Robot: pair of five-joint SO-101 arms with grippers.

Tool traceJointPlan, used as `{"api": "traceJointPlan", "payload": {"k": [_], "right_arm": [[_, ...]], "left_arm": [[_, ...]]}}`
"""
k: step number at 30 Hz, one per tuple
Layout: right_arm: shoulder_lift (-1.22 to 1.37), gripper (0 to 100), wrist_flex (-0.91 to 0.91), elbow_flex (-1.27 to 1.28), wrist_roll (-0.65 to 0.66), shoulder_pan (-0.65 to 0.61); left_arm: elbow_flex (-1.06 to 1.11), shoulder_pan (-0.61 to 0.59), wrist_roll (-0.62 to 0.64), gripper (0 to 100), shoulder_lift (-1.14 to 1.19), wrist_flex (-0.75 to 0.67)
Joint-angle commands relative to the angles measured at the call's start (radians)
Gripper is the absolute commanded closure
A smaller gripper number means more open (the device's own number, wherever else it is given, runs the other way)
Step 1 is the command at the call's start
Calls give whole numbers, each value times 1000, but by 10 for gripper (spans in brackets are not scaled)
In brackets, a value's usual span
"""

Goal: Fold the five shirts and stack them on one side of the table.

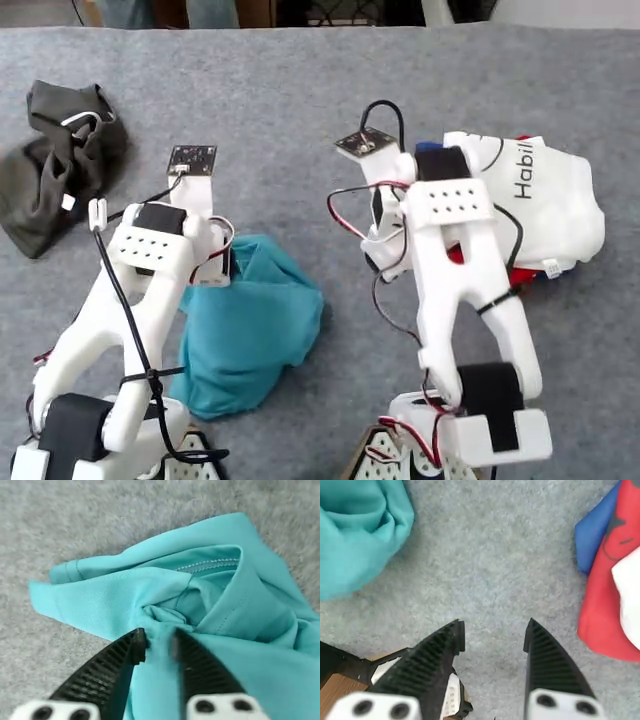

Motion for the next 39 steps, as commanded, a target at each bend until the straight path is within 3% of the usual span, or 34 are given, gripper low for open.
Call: {"api": "traceJointPlan", "payload": {"k": [1, 5, 14, 20, 25, 28, 35, 39], "right_arm": [[-47, 789, -40, 15, -6, -57], [-47, 789, -52, 15, -6, -150], [-45, 786, -236, 13, -55, -298], [8, 786, -350, 12, -141, -385], [156, 786, -394, -73, -155, -505], [289, 786, -390, -239, -155, -568], [687, 789, -384, -720, -155, -707], [889, 789, -279, -1000, -155, -796]], "left_arm": [[-22, -15, -44, 975, -14, 63], [-101, -120, -141, 971, -14, 213], [-380, -650, -407, 971, -14, 422], [-598, -1084, -493, 971, -5, 420], [-733, -1342, -485, 971, -9, 350], [-748, -1409, -485, 971, -11, 315], [-667, -1419, -485, 971, -14, 281], [-630, -1475, -485, 971, -5, 253]]}}
